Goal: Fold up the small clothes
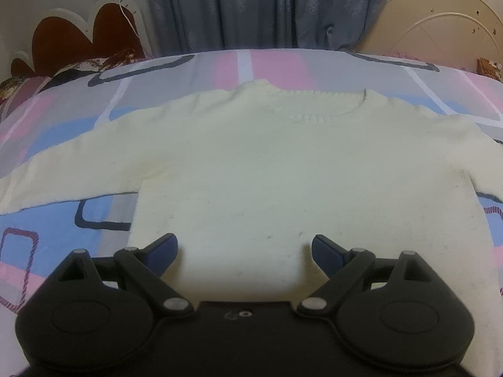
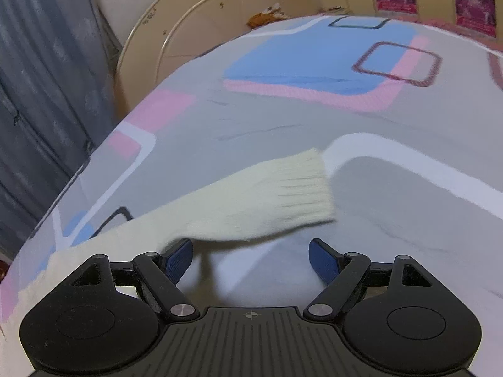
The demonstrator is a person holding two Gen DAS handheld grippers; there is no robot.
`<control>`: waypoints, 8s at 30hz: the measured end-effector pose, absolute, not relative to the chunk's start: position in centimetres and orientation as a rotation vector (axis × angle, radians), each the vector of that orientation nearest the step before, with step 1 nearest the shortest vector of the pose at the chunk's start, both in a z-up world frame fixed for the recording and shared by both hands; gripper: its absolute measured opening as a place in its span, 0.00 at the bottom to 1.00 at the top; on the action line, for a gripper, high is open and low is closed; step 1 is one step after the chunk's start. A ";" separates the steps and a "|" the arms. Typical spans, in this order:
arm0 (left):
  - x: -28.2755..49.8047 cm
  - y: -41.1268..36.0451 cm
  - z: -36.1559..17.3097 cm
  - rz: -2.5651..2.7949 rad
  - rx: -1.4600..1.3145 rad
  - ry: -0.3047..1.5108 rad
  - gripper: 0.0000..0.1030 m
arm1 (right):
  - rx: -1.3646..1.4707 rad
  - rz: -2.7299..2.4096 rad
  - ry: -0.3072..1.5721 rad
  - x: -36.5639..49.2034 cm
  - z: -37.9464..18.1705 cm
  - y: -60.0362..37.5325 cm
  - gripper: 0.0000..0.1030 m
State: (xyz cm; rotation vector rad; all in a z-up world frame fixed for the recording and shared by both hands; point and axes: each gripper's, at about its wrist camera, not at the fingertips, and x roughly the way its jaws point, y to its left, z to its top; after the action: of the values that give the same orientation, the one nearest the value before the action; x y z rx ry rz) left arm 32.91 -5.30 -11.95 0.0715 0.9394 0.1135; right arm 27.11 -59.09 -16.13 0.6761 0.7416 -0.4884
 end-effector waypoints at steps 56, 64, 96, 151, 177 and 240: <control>36.1 4.6 -11.4 -0.037 -0.273 0.947 0.84 | 0.289 0.432 0.764 36.0 -13.5 -19.9 0.60; 38.8 0.9 -14.7 -0.115 -0.360 0.961 0.70 | 0.146 0.127 0.745 32.8 -14.6 -27.4 0.60; 38.0 6.4 -9.7 0.046 -0.389 0.630 0.03 | 0.159 0.005 0.793 34.2 -17.6 -30.4 0.26; 40.4 6.2 -14.8 0.189 -0.152 0.717 0.48 | 0.340 0.024 0.798 45.3 -18.4 -34.2 0.09; 38.4 6.4 -13.4 0.187 -0.136 0.787 0.71 | 0.109 0.058 0.796 39.3 -16.6 -28.3 0.12; 34.8 13.5 -5.6 -0.043 -0.333 0.510 0.03 | 0.267 0.292 0.790 38.5 -15.5 -11.2 0.51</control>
State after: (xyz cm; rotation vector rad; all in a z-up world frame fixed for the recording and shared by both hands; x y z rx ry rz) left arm 34.84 13.51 -5.61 -0.3328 0.5103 -0.0429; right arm 38.48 -11.21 -15.47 0.2674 0.7901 0.2921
